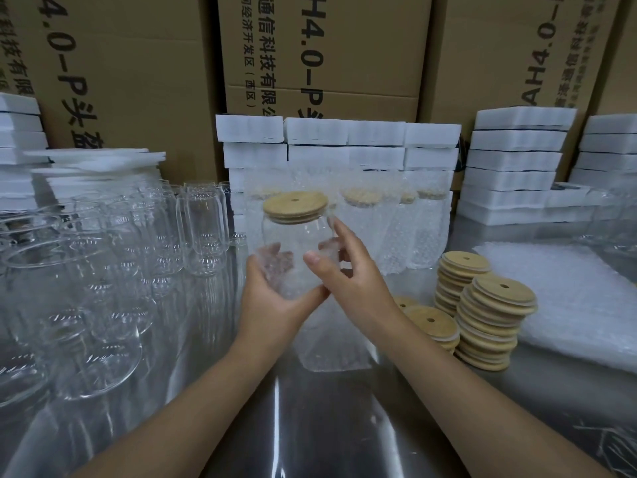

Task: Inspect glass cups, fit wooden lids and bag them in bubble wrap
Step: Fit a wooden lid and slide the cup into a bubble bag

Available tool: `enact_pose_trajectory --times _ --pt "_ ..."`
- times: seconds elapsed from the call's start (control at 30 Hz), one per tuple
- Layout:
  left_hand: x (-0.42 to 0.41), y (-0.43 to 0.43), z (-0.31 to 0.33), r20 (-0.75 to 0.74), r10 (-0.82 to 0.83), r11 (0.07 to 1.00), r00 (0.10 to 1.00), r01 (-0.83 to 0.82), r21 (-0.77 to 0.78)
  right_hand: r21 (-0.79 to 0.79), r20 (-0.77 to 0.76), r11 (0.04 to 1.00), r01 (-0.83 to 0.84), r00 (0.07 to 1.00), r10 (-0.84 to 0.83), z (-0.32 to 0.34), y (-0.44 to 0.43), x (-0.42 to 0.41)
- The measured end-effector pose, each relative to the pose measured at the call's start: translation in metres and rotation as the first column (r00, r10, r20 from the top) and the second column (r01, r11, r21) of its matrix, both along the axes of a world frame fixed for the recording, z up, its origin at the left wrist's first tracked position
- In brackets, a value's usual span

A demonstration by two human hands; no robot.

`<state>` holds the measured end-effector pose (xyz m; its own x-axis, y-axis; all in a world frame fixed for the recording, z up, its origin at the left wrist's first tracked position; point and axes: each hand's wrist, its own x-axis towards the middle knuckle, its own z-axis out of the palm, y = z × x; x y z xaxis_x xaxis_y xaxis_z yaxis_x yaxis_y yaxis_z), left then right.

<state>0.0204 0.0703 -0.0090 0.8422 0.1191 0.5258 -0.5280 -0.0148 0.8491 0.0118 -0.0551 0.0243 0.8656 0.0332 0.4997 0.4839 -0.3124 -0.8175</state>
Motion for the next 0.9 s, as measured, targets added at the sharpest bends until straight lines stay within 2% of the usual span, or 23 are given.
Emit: enact_pose_trajectory --times 0.13,0.23,0.3,0.43,0.6,0.83,0.9 --pt "-0.003 0.003 0.007 0.039 0.058 0.972 0.998 -0.047 -0.231 0.061 -0.028 0.988 -0.142 0.989 0.144 -0.001 0.000 0.001" --pt "-0.004 0.007 0.014 0.018 0.141 0.935 0.990 -0.127 -0.331 -0.043 -0.170 0.951 -0.305 0.941 0.294 -0.005 -0.002 0.001" --pt "-0.006 0.008 0.017 0.014 0.150 0.925 0.989 -0.136 -0.355 -0.127 -0.237 0.924 -0.360 0.916 0.324 -0.011 -0.002 0.001" --pt "-0.012 0.004 0.015 0.110 0.120 0.959 0.987 -0.087 -0.269 -0.185 -0.200 0.956 -0.227 0.961 0.190 -0.016 0.001 0.000" --pt "-0.009 0.002 0.014 0.212 0.007 0.983 0.977 0.032 -0.178 -0.012 -0.070 0.991 -0.133 0.989 0.132 -0.014 0.001 0.001" --pt "0.005 0.006 0.003 0.075 -0.142 0.990 0.987 0.143 -0.009 0.241 -0.013 0.965 -0.104 0.994 0.111 -0.005 -0.002 0.003" --pt "0.009 0.010 0.000 0.014 -0.203 0.975 0.979 0.200 0.094 0.288 -0.002 0.953 -0.095 0.995 0.100 -0.001 -0.006 0.004"
